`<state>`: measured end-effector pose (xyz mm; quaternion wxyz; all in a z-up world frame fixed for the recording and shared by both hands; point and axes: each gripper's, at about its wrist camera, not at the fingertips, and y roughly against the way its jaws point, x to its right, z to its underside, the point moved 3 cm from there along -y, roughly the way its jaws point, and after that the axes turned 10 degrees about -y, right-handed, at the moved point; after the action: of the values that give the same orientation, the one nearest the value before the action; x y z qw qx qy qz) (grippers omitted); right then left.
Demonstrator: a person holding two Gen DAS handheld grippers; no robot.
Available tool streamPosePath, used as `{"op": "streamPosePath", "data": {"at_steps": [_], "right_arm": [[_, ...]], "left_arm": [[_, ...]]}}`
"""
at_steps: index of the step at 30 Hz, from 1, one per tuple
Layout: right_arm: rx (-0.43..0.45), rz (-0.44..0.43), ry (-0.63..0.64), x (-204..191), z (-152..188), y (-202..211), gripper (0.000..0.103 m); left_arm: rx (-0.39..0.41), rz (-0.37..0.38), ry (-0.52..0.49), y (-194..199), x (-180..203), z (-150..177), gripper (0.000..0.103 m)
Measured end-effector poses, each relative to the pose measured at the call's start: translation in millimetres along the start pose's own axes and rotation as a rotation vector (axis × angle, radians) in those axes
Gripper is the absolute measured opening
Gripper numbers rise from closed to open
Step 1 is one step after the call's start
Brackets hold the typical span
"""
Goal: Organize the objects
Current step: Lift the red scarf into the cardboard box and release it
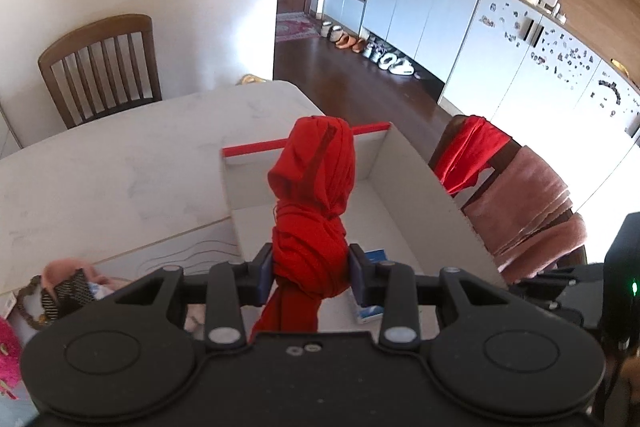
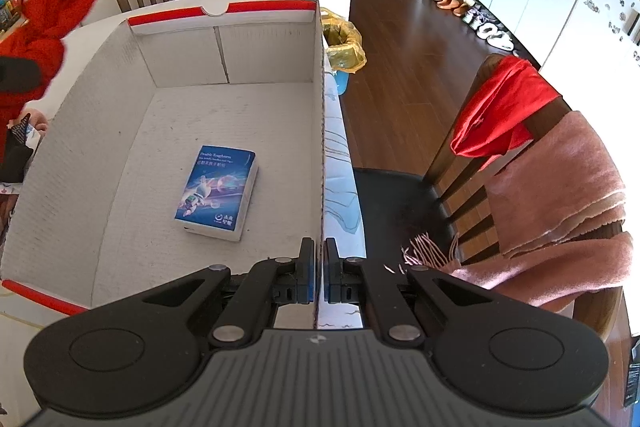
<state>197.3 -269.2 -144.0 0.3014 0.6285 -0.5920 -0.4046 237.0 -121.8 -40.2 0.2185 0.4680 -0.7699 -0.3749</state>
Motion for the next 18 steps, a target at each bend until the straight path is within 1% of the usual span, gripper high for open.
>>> {"op": "streamPosePath", "data": {"at_steps": [6, 13, 18], "right_arm": [[-0.015, -0.031, 0.013, 2, 3, -1, 0.003], [-0.015, -0.05, 0.027, 2, 1, 0, 0.003], [-0.018, -0.061, 0.036, 4, 1, 0, 0.003]], "left_arm": [[-0.051, -0.002, 0.019, -22, 19, -12, 0.036], [-0.137, -0.053, 0.009, -62, 34, -15, 0.037], [-0.2, -0.09, 0.011, -89, 38, -8, 0.036]]}}
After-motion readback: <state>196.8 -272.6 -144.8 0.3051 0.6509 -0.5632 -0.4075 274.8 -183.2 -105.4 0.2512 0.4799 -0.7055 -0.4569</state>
